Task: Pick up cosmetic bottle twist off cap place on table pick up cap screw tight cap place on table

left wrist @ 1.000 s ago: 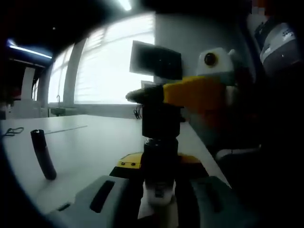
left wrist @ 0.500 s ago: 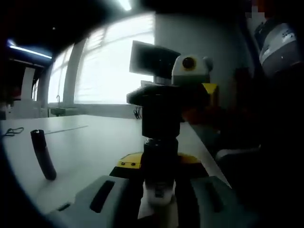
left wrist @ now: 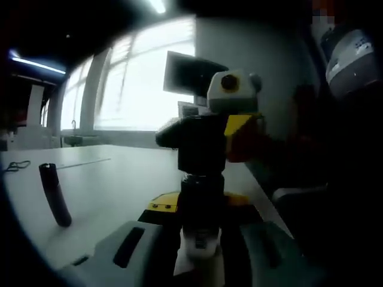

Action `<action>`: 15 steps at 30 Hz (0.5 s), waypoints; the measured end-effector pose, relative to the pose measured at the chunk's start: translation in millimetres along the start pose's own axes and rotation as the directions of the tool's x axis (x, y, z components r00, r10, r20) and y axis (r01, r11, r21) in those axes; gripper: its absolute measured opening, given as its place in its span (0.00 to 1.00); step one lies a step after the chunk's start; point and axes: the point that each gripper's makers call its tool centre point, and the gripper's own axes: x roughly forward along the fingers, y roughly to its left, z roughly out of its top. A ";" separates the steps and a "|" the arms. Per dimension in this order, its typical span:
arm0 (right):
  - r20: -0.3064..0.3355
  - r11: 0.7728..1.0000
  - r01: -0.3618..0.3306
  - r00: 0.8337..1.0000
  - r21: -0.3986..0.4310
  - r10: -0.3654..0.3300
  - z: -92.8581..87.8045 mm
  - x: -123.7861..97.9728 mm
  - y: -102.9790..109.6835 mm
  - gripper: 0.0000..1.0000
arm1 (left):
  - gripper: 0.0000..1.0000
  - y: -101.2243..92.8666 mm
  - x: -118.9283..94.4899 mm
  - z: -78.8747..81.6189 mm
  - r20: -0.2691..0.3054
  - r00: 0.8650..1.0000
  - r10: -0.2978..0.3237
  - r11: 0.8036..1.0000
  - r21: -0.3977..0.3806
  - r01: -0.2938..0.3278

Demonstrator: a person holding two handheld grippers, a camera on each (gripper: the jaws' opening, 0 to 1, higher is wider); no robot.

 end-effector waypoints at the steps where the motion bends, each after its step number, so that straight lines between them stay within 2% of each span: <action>1: -0.002 1.000 0.023 1.000 0.001 -0.023 -0.5 -0.3 -0.2 0.16 | 0.15 0.2 -0.1 0.0 0.000 1.000 0.000 1.000 0.001 0.000; 5: -0.001 0.996 0.083 0.997 0.015 -0.083 -1.5 -1.2 -1.3 0.16 | 0.15 -0.5 0.1 0.1 -0.001 1.000 0.000 1.000 0.003 0.000; 8: -0.014 0.987 0.162 0.987 0.006 -0.162 -1.9 -1.8 -3.4 0.16 | 0.15 -1.1 0.0 -0.1 -0.001 1.000 -0.001 1.000 0.002 0.001; 12: -0.037 0.957 0.292 0.956 0.001 -0.291 -1.8 -3.0 -6.6 0.16 | 0.15 -1.3 0.0 -0.1 0.000 1.000 0.000 1.000 0.002 0.000; 15: -0.044 0.935 0.354 0.934 -0.003 -0.354 -1.2 -2.9 -5.5 0.16 | 0.15 -2.0 0.2 0.0 0.000 1.000 0.000 1.000 0.003 0.000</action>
